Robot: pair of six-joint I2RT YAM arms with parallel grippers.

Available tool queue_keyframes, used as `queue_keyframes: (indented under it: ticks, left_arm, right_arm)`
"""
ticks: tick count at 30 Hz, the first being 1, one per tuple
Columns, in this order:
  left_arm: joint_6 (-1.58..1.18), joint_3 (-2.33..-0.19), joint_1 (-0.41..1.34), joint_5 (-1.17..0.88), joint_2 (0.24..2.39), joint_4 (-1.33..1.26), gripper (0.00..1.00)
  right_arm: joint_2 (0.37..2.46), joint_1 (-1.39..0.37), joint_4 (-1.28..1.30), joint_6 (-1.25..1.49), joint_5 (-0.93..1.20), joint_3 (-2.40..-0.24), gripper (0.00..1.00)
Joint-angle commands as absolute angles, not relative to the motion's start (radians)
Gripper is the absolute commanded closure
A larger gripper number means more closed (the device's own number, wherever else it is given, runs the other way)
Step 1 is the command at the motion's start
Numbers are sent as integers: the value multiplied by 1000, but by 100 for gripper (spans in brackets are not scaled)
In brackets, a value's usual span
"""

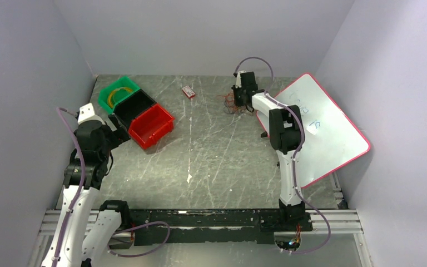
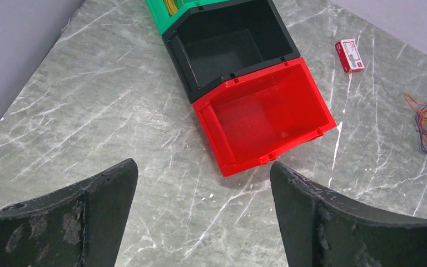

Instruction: Untangle the cables

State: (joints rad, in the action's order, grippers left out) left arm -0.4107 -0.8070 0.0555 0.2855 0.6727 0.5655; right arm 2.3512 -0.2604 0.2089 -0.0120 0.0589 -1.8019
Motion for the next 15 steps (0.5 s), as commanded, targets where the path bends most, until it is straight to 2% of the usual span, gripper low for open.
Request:
queue_keyframes:
  ticks: [1, 4, 15]
  left_arm:
    - [-399, -823, 41, 271, 673, 541, 7]
    - [-399, -822, 40, 274, 675, 541, 7]
    - [-398, -823, 40, 269, 683, 542, 8]
  right_arm:
    - [2232, -285, 156, -5, 109, -1700, 91]
    - [2162, -319, 140, -1, 110, -1631, 100]
    - [1856, -530, 171, 42, 86, -1342, 100]
